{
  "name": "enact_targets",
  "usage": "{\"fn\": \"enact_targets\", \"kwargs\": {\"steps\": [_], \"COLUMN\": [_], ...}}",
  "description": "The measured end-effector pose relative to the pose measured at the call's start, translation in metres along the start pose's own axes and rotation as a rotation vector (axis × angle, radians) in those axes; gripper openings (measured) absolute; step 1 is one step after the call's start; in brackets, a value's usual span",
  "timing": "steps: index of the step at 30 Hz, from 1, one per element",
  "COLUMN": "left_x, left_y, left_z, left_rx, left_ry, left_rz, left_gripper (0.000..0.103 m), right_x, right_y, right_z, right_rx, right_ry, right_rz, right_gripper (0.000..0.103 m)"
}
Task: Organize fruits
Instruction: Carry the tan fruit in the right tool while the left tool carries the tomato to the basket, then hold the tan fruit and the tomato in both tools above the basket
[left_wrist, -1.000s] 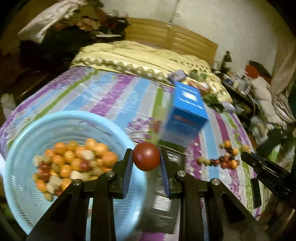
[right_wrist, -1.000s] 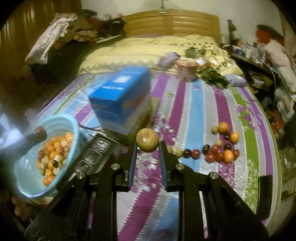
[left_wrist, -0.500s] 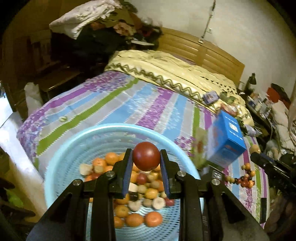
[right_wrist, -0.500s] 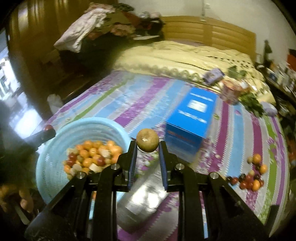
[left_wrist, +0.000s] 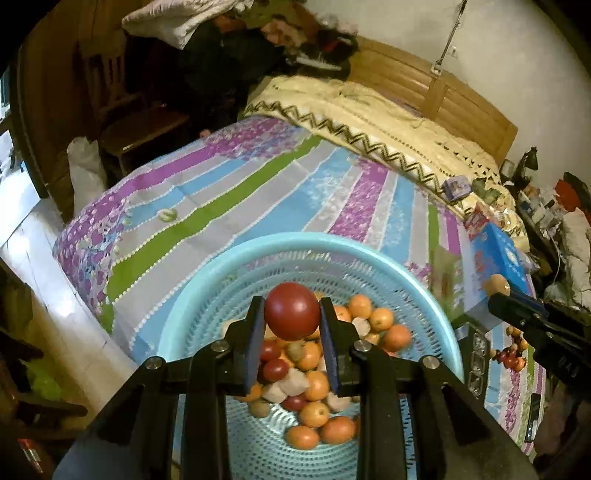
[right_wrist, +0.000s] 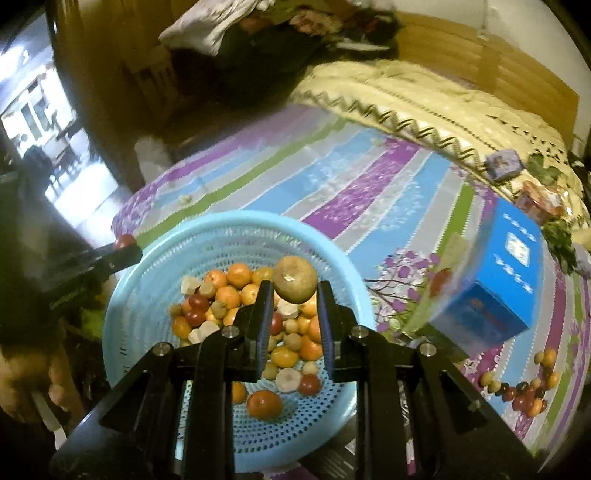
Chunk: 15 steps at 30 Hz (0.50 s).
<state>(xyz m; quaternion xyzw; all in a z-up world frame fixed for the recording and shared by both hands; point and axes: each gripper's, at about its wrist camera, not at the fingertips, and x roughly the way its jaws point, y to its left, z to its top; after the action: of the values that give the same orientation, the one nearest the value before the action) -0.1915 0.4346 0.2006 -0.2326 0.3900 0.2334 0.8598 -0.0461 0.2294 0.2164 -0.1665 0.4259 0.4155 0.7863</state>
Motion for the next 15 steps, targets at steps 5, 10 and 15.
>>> {"fn": "enact_targets", "kwargs": {"steps": [5,10,15], "left_x": [0.018,0.038,0.056], "left_y": [0.01,0.008,0.003], "left_z": [-0.002,-0.001,-0.003], "left_rx": [0.005,0.028,0.073], "left_ry": [0.073,0.154,0.228], "left_rz": [-0.017,-0.037,-0.038], "left_gripper": [0.029,0.029,0.029], "right_x": [0.02,0.035,0.047], "right_y": [0.009,0.013,0.014], "right_z": [0.004,0.005,0.002], "right_rx": [-0.041,-0.058,-0.077], "right_ry": [0.082,0.162,0.221], "right_rz": [0.012,0.036,0.045], "right_gripper": [0.024,0.024,0.024]}}
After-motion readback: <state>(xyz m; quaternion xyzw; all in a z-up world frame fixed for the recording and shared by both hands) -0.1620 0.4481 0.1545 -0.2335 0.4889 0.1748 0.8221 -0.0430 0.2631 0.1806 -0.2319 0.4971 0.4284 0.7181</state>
